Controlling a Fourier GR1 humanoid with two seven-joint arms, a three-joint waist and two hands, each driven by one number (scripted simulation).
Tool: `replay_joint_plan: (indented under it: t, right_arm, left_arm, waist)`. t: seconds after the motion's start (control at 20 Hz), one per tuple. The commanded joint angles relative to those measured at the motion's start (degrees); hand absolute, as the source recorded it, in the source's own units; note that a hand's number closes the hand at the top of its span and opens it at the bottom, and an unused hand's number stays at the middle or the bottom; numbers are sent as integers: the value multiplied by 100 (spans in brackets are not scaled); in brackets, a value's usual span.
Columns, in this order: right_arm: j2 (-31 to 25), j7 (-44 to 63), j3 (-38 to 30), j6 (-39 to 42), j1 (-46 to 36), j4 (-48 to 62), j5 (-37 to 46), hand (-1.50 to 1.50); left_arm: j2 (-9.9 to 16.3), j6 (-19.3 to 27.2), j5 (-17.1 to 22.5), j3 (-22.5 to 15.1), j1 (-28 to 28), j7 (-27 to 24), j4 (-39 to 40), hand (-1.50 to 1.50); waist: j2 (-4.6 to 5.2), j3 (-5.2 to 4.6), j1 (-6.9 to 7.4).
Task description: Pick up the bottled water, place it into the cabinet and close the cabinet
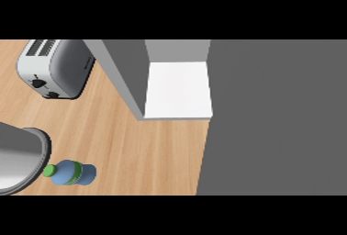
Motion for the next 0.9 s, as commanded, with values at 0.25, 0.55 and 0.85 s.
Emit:
replay_joint_plan:
  t: [0.25, 0.55, 0.85]
  right_arm:
    - [-70, 537, 19, -176, -161, -860, 27, -150]
    - [-180, 413, 118, -198, 198, -1042, 113, -150]
    - [-284, 438, 474, -245, 412, -1280, 287, -150]
  left_arm:
    - [-495, -197, -1983, -414, -1226, -623, 1497, -150]
    - [-690, -1127, -2941, -201, -1064, -1818, 2575, -150]
    - [-771, -1301, -3798, -188, -1189, -2784, 3564, -150]
  waist:
    - [11, -2, -34]
    - [-2, -2, -2]
    - [-11, -5, -36]
